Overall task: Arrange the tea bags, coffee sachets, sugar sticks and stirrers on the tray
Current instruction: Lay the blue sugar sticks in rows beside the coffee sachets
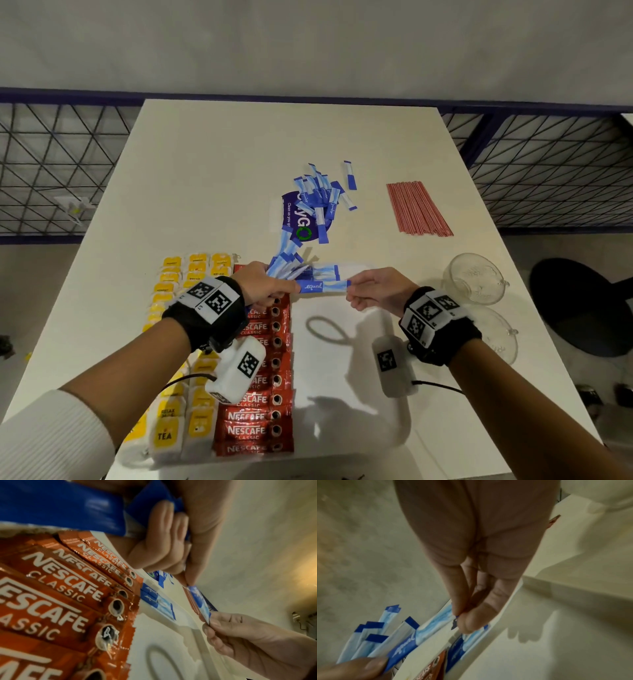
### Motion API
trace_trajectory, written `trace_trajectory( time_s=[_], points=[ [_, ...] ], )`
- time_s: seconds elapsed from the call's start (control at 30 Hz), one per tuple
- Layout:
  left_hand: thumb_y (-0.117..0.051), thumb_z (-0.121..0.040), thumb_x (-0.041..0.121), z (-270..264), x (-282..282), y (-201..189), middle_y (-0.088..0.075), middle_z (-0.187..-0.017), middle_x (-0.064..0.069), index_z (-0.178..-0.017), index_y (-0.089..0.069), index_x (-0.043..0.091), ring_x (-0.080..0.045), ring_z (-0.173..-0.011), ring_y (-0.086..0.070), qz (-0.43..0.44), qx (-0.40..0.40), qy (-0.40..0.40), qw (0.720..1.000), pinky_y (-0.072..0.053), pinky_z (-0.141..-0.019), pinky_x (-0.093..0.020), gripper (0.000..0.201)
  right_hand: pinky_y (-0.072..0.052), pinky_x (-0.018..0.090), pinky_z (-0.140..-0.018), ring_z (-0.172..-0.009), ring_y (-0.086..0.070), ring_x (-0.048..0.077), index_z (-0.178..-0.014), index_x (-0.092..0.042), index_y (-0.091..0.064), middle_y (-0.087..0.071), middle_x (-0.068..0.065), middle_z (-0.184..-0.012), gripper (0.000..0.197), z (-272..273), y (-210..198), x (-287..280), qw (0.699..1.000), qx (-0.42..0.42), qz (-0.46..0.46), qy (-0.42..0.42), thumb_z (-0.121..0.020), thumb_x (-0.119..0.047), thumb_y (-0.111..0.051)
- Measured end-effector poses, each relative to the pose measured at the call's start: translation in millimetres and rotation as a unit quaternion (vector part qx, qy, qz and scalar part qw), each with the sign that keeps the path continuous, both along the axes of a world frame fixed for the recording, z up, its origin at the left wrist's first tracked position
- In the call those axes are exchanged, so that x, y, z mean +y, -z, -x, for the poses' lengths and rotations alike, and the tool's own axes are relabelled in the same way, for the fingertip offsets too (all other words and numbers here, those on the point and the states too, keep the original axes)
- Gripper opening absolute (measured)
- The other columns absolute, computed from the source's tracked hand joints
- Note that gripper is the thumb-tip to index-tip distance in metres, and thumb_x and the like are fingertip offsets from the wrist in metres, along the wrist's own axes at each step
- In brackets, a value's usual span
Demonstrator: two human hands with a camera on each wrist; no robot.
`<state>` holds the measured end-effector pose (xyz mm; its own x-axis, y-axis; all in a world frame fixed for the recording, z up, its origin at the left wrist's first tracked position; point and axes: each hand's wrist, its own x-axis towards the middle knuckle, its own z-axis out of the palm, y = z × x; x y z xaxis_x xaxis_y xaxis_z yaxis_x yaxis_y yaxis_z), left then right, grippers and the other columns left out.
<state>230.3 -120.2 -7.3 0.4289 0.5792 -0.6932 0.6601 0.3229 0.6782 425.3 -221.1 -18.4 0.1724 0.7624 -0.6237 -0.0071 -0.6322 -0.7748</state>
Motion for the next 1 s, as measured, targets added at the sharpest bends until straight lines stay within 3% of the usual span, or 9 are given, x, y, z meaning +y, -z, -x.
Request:
trace_trajectory(
  time_s=[0.13, 0.23, 0.33, 0.43, 0.5, 0.6, 0.7, 0.9, 1.0],
  points=[
    [-0.07, -0.081, 0.029, -4, 1, 1, -0.046, -0.056, -0.001, -0.075, -0.049, 0.012, -0.012, -0.043, -0.038, -0.032, 0.06, 0.02, 0.997, -0.033, -0.039, -0.018, 0.028, -0.05, 0.015, -0.048, -0.04, -0.056, 0.008, -0.079, 0.002, -0.056, -0.056, 0.014, -0.068, 0.009, -4, 4, 0, 1.0, 0.0, 0.026, 0.006, -0.087, 0.006, -0.056],
    [-0.069, -0.081, 0.037, -4, 5, 4, -0.055, -0.072, -0.005, -0.095, -0.057, 0.008, -0.017, -0.058, -0.047, -0.097, 0.095, 0.018, 0.991, -0.037, -0.051, -0.024, 0.034, -0.044, 0.013, -0.04, -0.03, -0.049, 0.006, -0.073, 0.001, -0.054, -0.053, 0.011, -0.052, 0.016, -1, 7, 4, 0.997, 0.001, 0.075, 0.03, -0.087, 0.006, -0.055],
    [-0.065, -0.085, 0.035, -8, 6, 5, -0.052, -0.07, -0.003, -0.085, -0.055, 0.012, -0.018, -0.062, -0.048, -0.131, 0.108, 0.041, 0.985, -0.035, -0.052, -0.023, 0.025, -0.033, 0.011, -0.035, -0.024, -0.037, 0.004, -0.068, -0.01, -0.049, -0.042, -0.001, -0.031, 0.028, 3, 11, 12, 0.992, 0.014, 0.127, 0.022, -0.092, 0.004, -0.05],
    [-0.061, -0.087, 0.036, -13, 5, 4, -0.055, -0.082, -0.006, -0.088, -0.055, 0.013, -0.022, -0.073, -0.051, -0.168, 0.135, 0.093, 0.972, -0.033, -0.051, -0.02, 0.024, -0.03, 0.014, -0.035, -0.027, -0.033, 0.008, -0.067, -0.007, -0.049, -0.039, -0.002, -0.029, 0.026, 6, 18, 22, 0.986, -0.02, 0.167, 0.001, -0.092, -0.003, -0.053],
    [-0.06, -0.088, 0.035, -17, 5, 5, -0.055, -0.087, -0.007, -0.097, -0.057, 0.011, -0.022, -0.078, -0.05, -0.187, 0.149, 0.119, 0.964, -0.032, -0.051, -0.018, 0.025, -0.036, 0.018, -0.042, -0.037, -0.039, 0.013, -0.065, -0.002, -0.052, -0.044, 0.0, -0.032, 0.027, 8, 22, 28, 0.98, -0.075, 0.182, -0.023, -0.09, -0.01, -0.058],
    [-0.058, -0.089, 0.034, -23, 4, 7, -0.052, -0.08, -0.006, -0.099, -0.056, 0.01, -0.02, -0.078, -0.048, -0.206, 0.175, 0.151, 0.951, -0.029, -0.049, -0.017, 0.026, -0.049, 0.028, -0.066, -0.052, -0.048, 0.016, -0.064, -0.006, -0.056, -0.055, 0.003, -0.053, 0.03, 11, 27, 32, 0.967, -0.168, 0.177, -0.072, -0.089, -0.022, -0.062],
    [-0.058, -0.089, 0.034, -28, 5, 9, -0.054, -0.092, -0.011, -0.112, -0.057, 0.005, -0.019, -0.082, -0.047, -0.213, 0.194, 0.176, 0.941, -0.029, -0.049, -0.015, 0.038, -0.051, 0.03, -0.082, -0.054, -0.051, 0.013, -0.063, -0.009, -0.055, -0.057, 0.002, -0.061, 0.034, 11, 28, 35, 0.956, -0.212, 0.171, -0.113, -0.09, -0.03, -0.058],
    [-0.059, -0.088, 0.037, -33, 9, 15, -0.053, -0.095, -0.01, -0.116, -0.056, 0.005, -0.018, -0.084, -0.046, -0.219, 0.227, 0.216, 0.924, -0.028, -0.051, -0.014, 0.042, -0.049, 0.026, -0.072, -0.052, -0.05, 0.012, -0.061, -0.01, -0.053, -0.058, 0.002, -0.062, 0.036, 9, 31, 35, 0.953, -0.234, 0.153, -0.118, -0.091, -0.03, -0.057],
    [-0.059, -0.088, 0.038, -34, 11, 17, -0.051, -0.093, -0.009, -0.115, -0.056, 0.005, -0.018, -0.083, -0.046, -0.22, 0.226, 0.22, 0.923, -0.028, -0.05, -0.014, 0.042, -0.049, 0.029, -0.078, -0.053, -0.05, 0.013, -0.058, -0.01, -0.051, -0.058, 0.003, -0.063, 0.04, 9, 31, 35, 0.95, -0.242, 0.151, -0.128, -0.091, -0.031, -0.056]
  ],
)
